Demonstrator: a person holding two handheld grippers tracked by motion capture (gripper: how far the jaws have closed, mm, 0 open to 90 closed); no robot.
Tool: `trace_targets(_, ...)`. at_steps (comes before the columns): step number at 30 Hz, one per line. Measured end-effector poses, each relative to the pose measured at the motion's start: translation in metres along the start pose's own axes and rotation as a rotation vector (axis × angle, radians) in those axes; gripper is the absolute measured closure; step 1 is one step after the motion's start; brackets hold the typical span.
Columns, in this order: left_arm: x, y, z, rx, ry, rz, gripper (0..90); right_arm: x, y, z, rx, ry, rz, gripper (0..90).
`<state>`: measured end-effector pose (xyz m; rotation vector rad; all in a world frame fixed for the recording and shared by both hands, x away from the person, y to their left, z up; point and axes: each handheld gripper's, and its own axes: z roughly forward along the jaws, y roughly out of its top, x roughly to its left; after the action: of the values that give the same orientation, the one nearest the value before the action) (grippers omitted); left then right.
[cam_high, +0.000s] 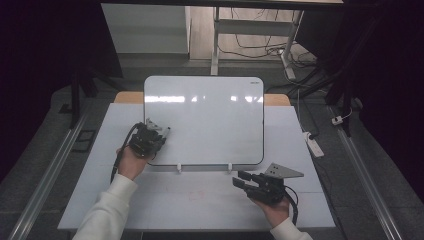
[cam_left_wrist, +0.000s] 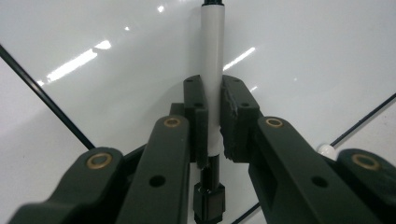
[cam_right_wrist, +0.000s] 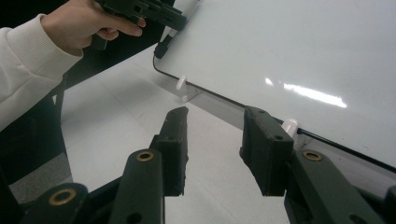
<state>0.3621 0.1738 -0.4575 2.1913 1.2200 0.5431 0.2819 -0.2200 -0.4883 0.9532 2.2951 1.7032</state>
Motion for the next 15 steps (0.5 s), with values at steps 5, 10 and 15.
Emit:
trace_targets(5, -0.0001, -0.0005, 0.0001, -0.008, 0.000, 0.004, 78.9, -0.0003, -0.0004, -0.0001, 0.001, -0.001, 0.001, 60.5)
trace_targets(10, -0.0004, -0.0005, 0.0000, -0.013, -0.002, 0.005, 77.7, -0.0008, -0.0008, -0.0002, 0.001, 0.004, 0.004, 60.4)
trace_targets(15, -0.0030, -0.0006, -0.0061, -0.043, -0.014, 0.014, 67.3, -0.0014, -0.0011, -0.0006, 0.000, 0.004, 0.007, 60.3)
